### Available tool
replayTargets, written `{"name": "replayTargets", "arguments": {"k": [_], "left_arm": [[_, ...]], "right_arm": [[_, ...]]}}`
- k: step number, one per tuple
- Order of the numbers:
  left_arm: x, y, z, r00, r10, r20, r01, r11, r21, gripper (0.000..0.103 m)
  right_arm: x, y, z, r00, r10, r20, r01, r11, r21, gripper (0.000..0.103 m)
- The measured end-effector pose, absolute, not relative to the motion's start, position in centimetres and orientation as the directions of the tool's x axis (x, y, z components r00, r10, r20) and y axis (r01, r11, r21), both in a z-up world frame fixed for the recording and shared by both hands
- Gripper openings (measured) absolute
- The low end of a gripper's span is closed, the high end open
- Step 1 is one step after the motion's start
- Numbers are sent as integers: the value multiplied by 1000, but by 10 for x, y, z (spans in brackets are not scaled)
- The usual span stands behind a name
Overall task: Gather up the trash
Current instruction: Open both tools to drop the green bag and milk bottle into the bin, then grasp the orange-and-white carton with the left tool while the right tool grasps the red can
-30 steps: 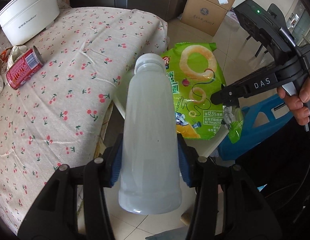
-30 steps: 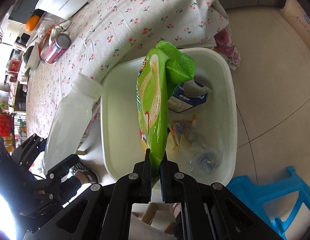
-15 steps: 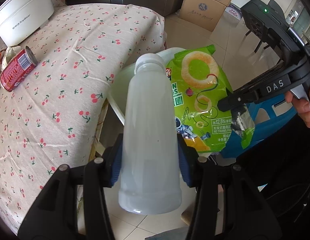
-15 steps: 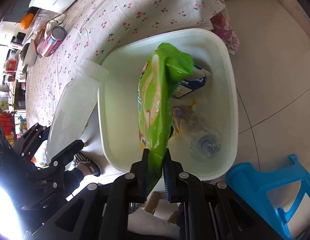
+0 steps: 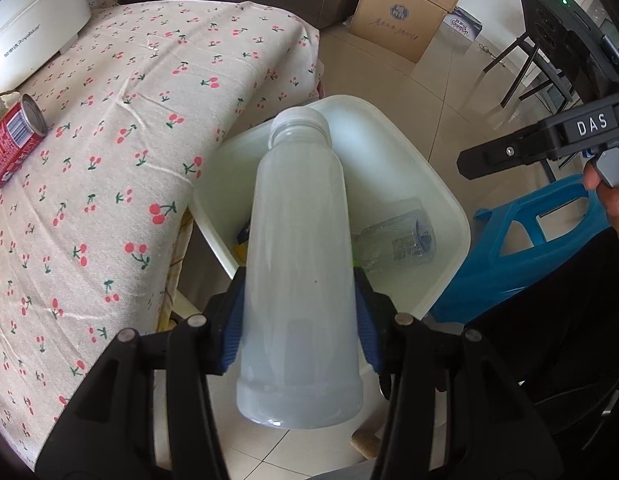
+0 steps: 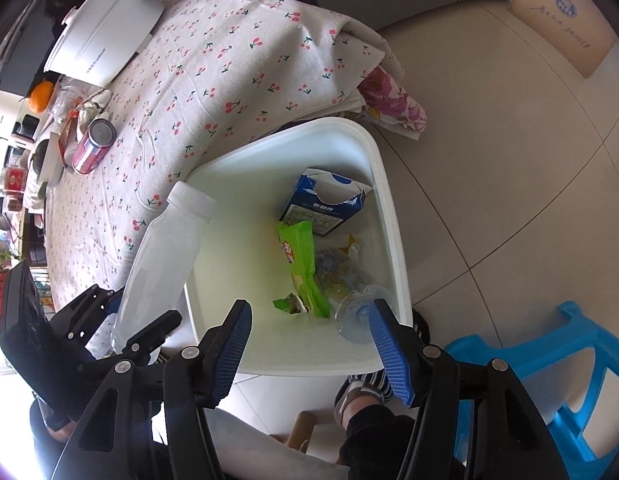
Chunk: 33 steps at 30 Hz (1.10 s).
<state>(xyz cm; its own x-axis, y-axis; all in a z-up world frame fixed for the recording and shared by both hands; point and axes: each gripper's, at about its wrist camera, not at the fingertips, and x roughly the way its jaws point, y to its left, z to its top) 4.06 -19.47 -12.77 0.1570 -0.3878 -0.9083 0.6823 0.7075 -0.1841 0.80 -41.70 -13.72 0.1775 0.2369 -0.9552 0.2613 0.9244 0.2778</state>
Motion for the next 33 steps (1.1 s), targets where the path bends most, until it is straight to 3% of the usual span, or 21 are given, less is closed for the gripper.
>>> {"name": "replayTargets", "arguments": {"k": [4,6,8,22,33], "left_arm": [[45,-201,-128,168,-404,-899,688,701,-187,52],[45,-201,-124,197,-398,-896,689,706,-162,73],[45,-198,-117,231,-402,-886,694,707,-139,80],[57,-151,-104,295,-336,-894,623,777,-87,84],[80,-81,-94,371,-266,-890,462,884,-72,86]], "right_arm": [[7,-425,-138,187,229,-955,277,921,275,64],[7,-425,-138,186,202,-962,283,926,250,67],[8,-425,-137,187,186,-965,281,931,234,68],[31,-402,-125,244,166,-956,231,947,223,70],[74,-339,-114,308,149,-940,127,972,195,74]]}}
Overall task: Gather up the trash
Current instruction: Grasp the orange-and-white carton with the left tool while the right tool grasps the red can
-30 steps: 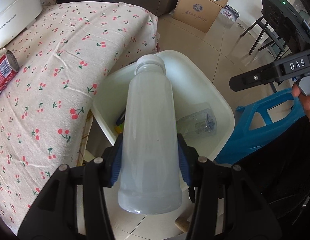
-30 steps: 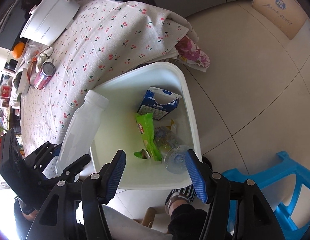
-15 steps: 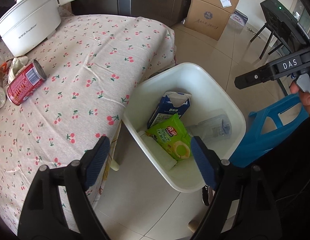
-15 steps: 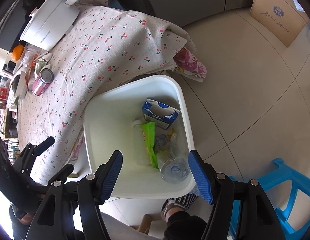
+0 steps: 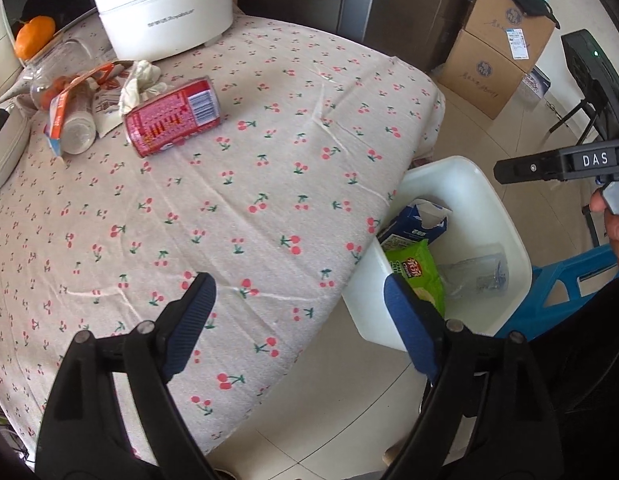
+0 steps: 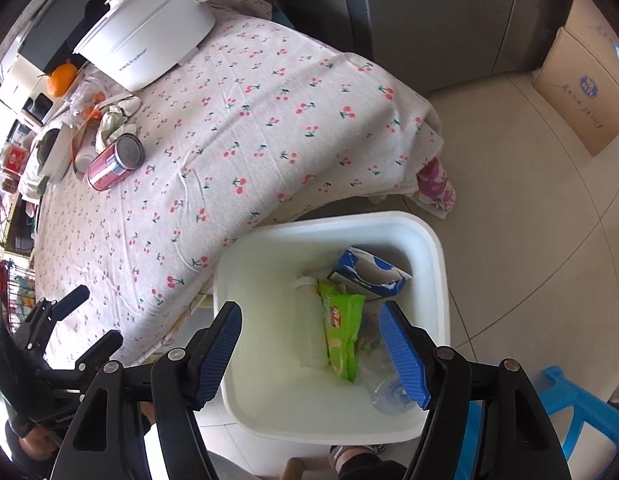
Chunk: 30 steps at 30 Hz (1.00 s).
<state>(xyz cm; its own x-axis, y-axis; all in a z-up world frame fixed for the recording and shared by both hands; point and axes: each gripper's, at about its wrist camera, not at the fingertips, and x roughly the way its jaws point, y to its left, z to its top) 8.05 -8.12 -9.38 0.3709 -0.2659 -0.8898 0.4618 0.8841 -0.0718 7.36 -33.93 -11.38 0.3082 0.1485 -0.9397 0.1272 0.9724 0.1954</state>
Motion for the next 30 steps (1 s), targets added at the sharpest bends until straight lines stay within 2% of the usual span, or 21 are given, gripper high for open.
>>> {"name": "replayTargets", "arguments": {"k": [15,22,26,28,30], "left_arm": [[173,40,-77,550,-54,-833,134,991,25,86],[231,50,-78,612,31,-790,97,989,114,86],[262,39,-83,633,88,-769,104,975,197,79],[275,33,-85,641,103,-761,108,969,222,73],[289,27,-89,639,112,-761,114,965,237,62]], "right_arm": [[154,-244,-103,410,149,-900,-19,988,155,76],[191,-223,-103,461,121,-879,-60,993,105,76],[201,-216,-99,488,125,-864,-100,991,87,76],[205,-213,-99,492,142,-859,-110,989,100,77],[209,-211,-100,488,153,-859,-112,987,112,77]]}}
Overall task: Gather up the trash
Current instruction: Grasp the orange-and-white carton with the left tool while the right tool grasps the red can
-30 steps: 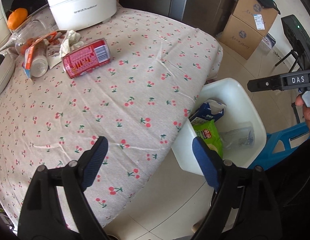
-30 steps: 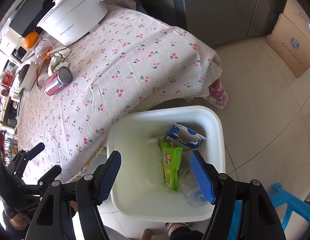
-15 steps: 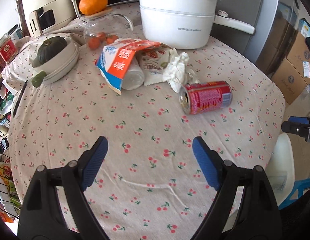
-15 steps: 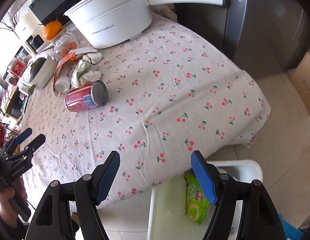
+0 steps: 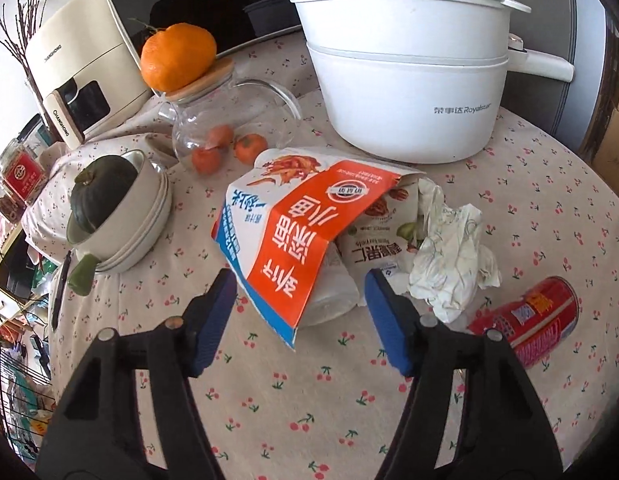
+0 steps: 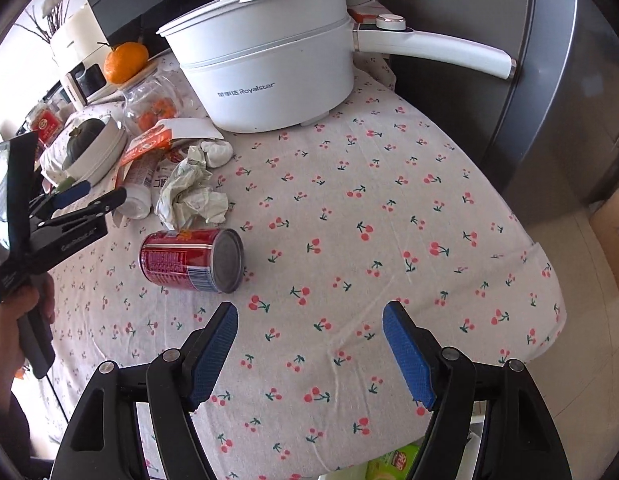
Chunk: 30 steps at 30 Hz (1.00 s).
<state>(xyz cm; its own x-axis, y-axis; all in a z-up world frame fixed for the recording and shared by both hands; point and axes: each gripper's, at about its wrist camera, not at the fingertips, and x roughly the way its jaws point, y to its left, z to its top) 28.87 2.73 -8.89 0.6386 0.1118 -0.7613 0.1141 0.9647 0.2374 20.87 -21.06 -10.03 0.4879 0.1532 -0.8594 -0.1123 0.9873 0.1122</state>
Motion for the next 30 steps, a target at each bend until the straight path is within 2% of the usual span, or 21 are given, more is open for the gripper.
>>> {"name": "replayTargets", "arguments": {"k": [4,8,9,12,15,20,25,27,30], "left_arm": [[304,16,-95,648,163,-744,124,941,315,51],[309,12,-97,653,211,-728,138,912,387,23],[308,13,-96,655,220,-723,135,907,399,20],[302,23,-87,669,228,-708,104,914,392,9],[290,41,-74,676,211,-706,79,932,355,2],[254,77,-49,679,144,-719,23,976,217,2],[210,119,-39,644,15,-765,-66,997,-36,2],[195,129,-38,630,-23,-776,-91,990,-103,2],[179,136,-38,620,-43,-783,-94,987,-129,2]], "right_arm": [[215,-207,-106,473,160,-866,-107,987,124,77],[218,-205,-108,470,161,-868,-105,986,127,77],[218,-204,-108,472,163,-866,-107,986,128,77],[217,-200,-107,475,170,-863,-121,984,128,77],[215,-194,-106,480,178,-859,-157,981,115,77],[210,-177,-105,501,195,-843,-259,964,69,77],[206,-153,-110,520,186,-833,-359,933,-16,77],[209,-149,-116,496,190,-847,-326,945,21,78],[214,-144,-121,456,269,-849,-259,952,163,81]]}}
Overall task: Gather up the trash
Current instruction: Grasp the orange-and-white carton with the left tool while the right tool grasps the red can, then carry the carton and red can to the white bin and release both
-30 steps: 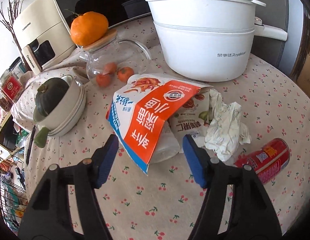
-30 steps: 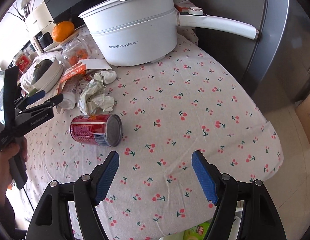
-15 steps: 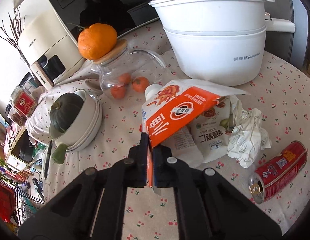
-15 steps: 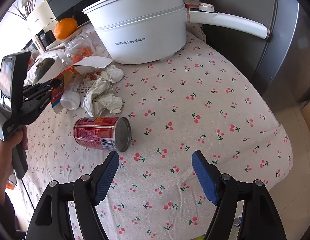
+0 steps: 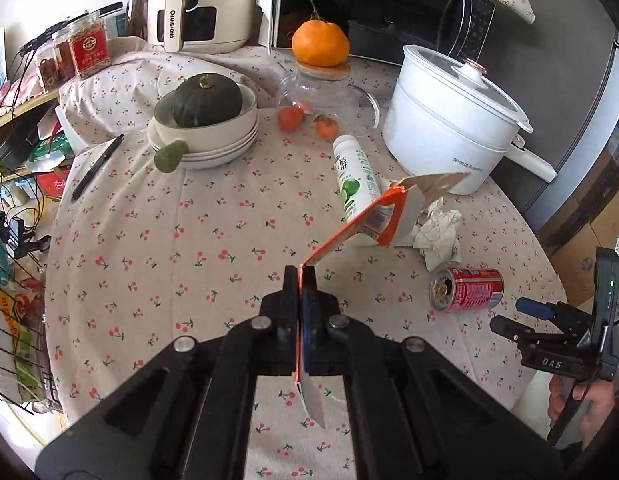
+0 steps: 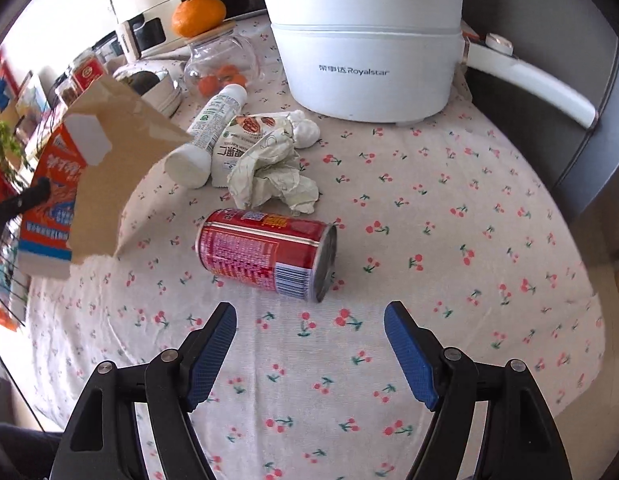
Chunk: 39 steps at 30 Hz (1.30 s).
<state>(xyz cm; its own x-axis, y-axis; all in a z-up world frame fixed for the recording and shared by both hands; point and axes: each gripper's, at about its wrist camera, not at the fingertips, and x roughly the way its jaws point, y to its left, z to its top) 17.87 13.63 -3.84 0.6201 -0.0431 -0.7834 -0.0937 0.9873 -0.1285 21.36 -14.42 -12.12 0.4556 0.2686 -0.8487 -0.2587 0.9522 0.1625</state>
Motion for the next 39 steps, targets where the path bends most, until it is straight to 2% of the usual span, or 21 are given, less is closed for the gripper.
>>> {"name": "replayTargets", "arguments": {"k": [4,9,13,16,20,22,39], "left_arm": [[168,144,-45,605,-55,-794,-99,985,-144,2],[159,149,-44,597,-76,-799,-82,985,-155,2],[157,151,-44,594,-93,-799,-69,984,-166,2],[155,151,-44,593,-98,-799,-61,984,-167,2],[153,152,-44,591,-98,-800,-54,986,-161,2],[152,153,-44,591,-99,-800,-54,985,-162,2],[138,124,-36,576,-198,-793,26,974,-225,2]], "right_arm": [[216,-133,-121,491,294,-820,-169,955,242,90],[217,-106,-123,558,218,-801,-123,976,180,100],[225,-91,-133,580,83,-810,-76,996,48,101],[231,-91,-141,576,45,-816,-47,999,22,101],[235,-94,-144,586,50,-809,-48,998,27,99],[235,-93,-143,578,85,-811,-81,996,46,89],[187,-135,-89,596,101,-797,-93,994,57,88]]}}
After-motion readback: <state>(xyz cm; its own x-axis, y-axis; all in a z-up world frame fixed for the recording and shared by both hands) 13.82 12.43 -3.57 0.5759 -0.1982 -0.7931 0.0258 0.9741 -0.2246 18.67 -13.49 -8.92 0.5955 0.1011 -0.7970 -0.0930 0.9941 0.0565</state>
